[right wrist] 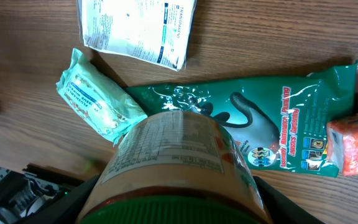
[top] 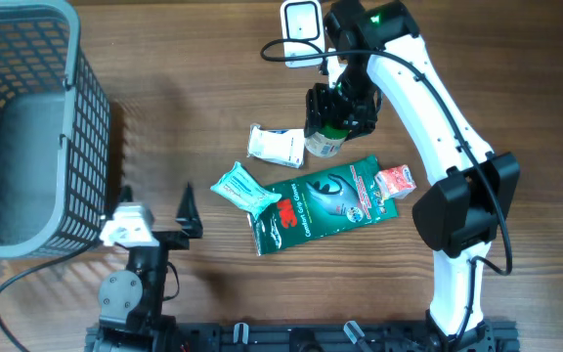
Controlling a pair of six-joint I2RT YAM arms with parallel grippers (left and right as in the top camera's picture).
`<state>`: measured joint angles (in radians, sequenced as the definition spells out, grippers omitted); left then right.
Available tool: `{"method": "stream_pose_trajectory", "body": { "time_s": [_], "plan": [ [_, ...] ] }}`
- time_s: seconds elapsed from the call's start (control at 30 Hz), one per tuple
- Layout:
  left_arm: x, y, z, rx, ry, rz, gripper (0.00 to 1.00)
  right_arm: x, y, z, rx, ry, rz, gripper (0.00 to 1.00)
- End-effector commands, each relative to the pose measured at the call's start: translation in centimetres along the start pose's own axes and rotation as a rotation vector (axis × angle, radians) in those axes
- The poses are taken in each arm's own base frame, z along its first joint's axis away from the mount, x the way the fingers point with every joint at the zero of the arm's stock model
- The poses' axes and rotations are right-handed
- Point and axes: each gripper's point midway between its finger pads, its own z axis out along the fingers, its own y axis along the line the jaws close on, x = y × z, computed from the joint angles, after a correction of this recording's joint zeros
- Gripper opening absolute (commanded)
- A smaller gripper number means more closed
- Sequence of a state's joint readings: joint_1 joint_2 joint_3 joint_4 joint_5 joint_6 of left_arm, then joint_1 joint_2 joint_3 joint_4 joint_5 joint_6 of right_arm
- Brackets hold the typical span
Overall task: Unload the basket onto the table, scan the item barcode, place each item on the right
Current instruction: 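Lift the jar with the right gripper up to the scanner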
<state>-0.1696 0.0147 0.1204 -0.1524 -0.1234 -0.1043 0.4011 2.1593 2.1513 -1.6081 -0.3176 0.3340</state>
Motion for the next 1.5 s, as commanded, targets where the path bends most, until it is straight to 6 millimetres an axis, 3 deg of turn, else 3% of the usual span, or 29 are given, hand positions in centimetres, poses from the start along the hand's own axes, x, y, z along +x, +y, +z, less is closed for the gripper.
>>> {"method": "stream_pose_trajectory", "body": {
  "time_s": [0.0, 0.1, 0.17, 0.3, 0.57, 0.73, 0.87, 1.1, 1.2, 1.33, 1.43, 1.47],
  "plan": [
    [2.1, -1.8, -0.2, 0.12, 0.081, 0.104, 1.0, 0.3, 1.1, -2.1, -0.039, -0.052, -0.043, 0.55],
    [2.6, -1.6, -0.2, 0.11, 0.095, 0.105, 1.0, 0.3, 1.2, -2.1, -0.04, -0.052, -0.043, 0.55],
    [2.8, -0.3, -0.1, 0.036, 0.105, 0.11, 1.0, 0.3, 1.2, -2.1, -0.043, -0.051, -0.042, 0.56],
    [5.5, 0.9, -0.5, -0.018, 0.216, 0.121, 1.0, 0.3, 1.2, -2.1, -0.042, -0.051, -0.042, 0.51],
    [4.7, 0.4, 0.0, 0.006, 0.164, 0.118, 1.0, 1.4, 3.8, -2.2, -0.195, 0.014, -0.015, 0.45],
    [4.6, -2.8, 0.1, 0.208, 0.108, 0.338, 1.0, 1.9, 3.3, -1.2, -0.181, 0.046, -0.007, 0.45],
    [4.8, -2.7, 0.2, 0.205, 0.118, 0.34, 1.0, 2.0, 3.0, -0.9, -0.167, 0.054, -0.007, 0.45],
    [7.7, -2.3, 0.5, 0.204, 0.249, 0.337, 1.0, 2.9, 4.4, -0.3, -0.16, 0.07, -0.055, 0.45],
    [9.3, -2.1, 0.6, 0.206, 0.323, 0.333, 1.0, 3.5, 5.2, 0.0, -0.157, 0.078, -0.093, 0.33],
    [10.4, -1.9, 0.6, 0.205, 0.371, 0.333, 1.0, 4.3, 6.4, 0.3, -0.174, 0.096, -0.117, 0.32],
    [10.4, -1.9, 0.6, 0.205, 0.373, 0.333, 1.0, 4.1, 6.1, 0.4, -0.142, 0.085, -0.123, 0.33],
    [10.4, -1.9, 0.6, 0.205, 0.374, 0.333, 1.0, 3.2, 5.3, 0.6, -0.09, 0.043, -0.13, 0.38]
  ]
}}
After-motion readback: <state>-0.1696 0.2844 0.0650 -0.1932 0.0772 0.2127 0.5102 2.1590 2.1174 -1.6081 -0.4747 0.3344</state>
